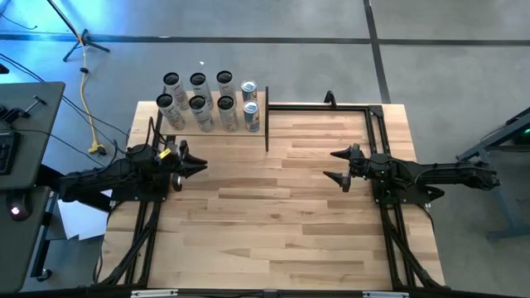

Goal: Place canned beverage on shelf
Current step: Return to Home Position

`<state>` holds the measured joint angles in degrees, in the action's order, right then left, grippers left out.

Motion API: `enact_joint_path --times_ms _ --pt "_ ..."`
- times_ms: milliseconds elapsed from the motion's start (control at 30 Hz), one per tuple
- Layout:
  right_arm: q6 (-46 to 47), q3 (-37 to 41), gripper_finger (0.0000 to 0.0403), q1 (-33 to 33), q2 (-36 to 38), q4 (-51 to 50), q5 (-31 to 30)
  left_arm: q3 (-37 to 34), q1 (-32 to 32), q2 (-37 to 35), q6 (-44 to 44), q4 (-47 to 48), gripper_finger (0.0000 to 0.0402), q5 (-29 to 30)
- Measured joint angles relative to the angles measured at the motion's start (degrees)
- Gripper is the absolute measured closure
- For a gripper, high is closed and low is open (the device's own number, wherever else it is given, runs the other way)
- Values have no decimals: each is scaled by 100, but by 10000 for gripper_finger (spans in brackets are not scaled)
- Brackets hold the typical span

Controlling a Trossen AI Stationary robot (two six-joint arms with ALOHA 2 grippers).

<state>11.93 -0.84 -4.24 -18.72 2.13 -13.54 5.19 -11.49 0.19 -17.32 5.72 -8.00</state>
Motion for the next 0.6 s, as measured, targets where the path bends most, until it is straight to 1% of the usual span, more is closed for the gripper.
enact_joint_path --times_ms 200,433,600 --pt "1 0 3 0 0 0 0 0 81 0 0 -2 367 1" --pt "0 0 3 -1 -2 0 1 0 79 1 -3 -19 399 1" --pt "1 0 3 1 0 0 0 0 79 59 -4 -130 400 -5"
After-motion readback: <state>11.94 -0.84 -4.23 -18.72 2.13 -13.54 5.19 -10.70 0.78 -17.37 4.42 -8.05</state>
